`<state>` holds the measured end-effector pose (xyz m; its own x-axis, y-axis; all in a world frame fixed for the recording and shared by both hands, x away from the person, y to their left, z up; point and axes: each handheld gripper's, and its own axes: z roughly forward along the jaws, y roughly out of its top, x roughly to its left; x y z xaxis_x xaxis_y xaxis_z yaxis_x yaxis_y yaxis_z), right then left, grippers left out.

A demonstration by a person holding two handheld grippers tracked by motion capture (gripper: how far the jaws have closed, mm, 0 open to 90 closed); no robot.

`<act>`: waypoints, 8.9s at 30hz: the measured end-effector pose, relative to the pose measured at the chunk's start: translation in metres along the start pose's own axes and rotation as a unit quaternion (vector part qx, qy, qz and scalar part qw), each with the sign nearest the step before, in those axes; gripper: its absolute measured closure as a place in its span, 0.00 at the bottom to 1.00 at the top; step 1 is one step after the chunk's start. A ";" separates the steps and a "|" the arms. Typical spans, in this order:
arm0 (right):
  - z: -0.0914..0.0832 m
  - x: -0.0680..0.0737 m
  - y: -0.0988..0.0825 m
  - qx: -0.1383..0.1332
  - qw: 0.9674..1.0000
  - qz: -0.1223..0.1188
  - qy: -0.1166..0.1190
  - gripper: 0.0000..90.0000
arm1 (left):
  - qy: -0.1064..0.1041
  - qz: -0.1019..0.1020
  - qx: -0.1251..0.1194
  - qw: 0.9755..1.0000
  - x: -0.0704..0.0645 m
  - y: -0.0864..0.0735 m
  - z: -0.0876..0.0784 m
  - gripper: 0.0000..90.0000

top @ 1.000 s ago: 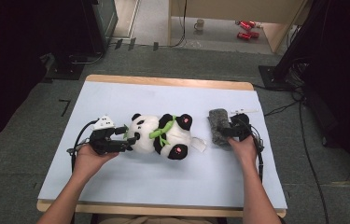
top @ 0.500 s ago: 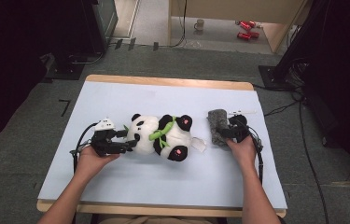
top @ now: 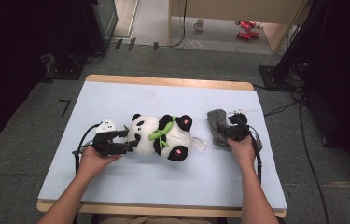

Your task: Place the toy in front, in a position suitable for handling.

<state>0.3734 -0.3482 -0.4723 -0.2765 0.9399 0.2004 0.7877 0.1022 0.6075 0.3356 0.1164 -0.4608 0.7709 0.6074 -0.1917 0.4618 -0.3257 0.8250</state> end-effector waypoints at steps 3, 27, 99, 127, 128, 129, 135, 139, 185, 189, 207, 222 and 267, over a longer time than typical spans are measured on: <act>-0.006 0.002 0.002 -0.008 1.000 -0.001 -0.005 0.86 | -0.002 -0.006 -0.001 1.000 0.000 0.000 0.000 0.44; -0.058 0.051 0.047 -0.032 0.999 -0.026 0.026 0.86 | -0.028 -0.012 0.004 1.000 -0.001 0.005 0.004 0.23; 0.027 0.208 0.107 0.069 0.986 -0.128 0.083 0.86 | 0.004 0.000 -0.004 1.000 -0.009 0.006 0.010 0.54; -0.031 0.164 0.125 0.001 0.993 -0.076 0.084 0.87 | 0.007 0.000 -0.012 1.000 -0.012 0.004 0.011 0.54; -0.030 0.171 0.127 0.001 0.993 -0.078 0.088 0.87 | 0.007 -0.002 -0.012 1.000 -0.012 0.004 0.011 0.54; -0.028 0.177 0.130 0.002 0.992 -0.084 0.093 0.87 | 0.009 -0.004 -0.011 1.000 -0.013 0.004 0.011 0.54; -0.005 0.220 0.137 0.014 0.985 -0.104 0.134 0.87 | 0.008 -0.005 -0.012 1.000 -0.013 0.005 0.011 0.54; 0.010 0.242 0.135 0.028 0.981 -0.112 0.157 0.87 | 0.006 -0.008 -0.013 1.000 -0.012 0.005 0.011 0.54; -0.026 0.122 0.091 0.025 0.997 -0.065 0.036 0.87 | -0.014 -0.032 -0.009 0.999 -0.005 0.005 0.012 0.53; -0.040 0.119 0.104 0.001 0.999 -0.044 0.030 0.87 | -0.018 -0.032 -0.009 0.999 -0.003 0.003 0.011 0.53; -0.020 0.214 0.120 0.008 0.985 -0.096 0.143 0.87 | -0.011 -0.038 -0.013 0.999 -0.004 0.006 0.011 0.53; 0.018 0.251 0.094 0.051 0.976 -0.130 0.168 0.87 | -0.008 -0.041 -0.010 0.999 -0.005 0.009 0.011 0.54; -0.042 0.182 0.095 0.000 0.988 -0.095 0.122 0.87 | -0.007 -0.053 -0.017 0.998 -0.005 0.008 0.013 0.55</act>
<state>0.3748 -0.1810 -0.3452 -0.5442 0.7972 0.2615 0.7089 0.2703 0.6514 0.3406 0.1016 -0.4602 0.7253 0.6265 -0.2855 0.5251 -0.2353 0.8179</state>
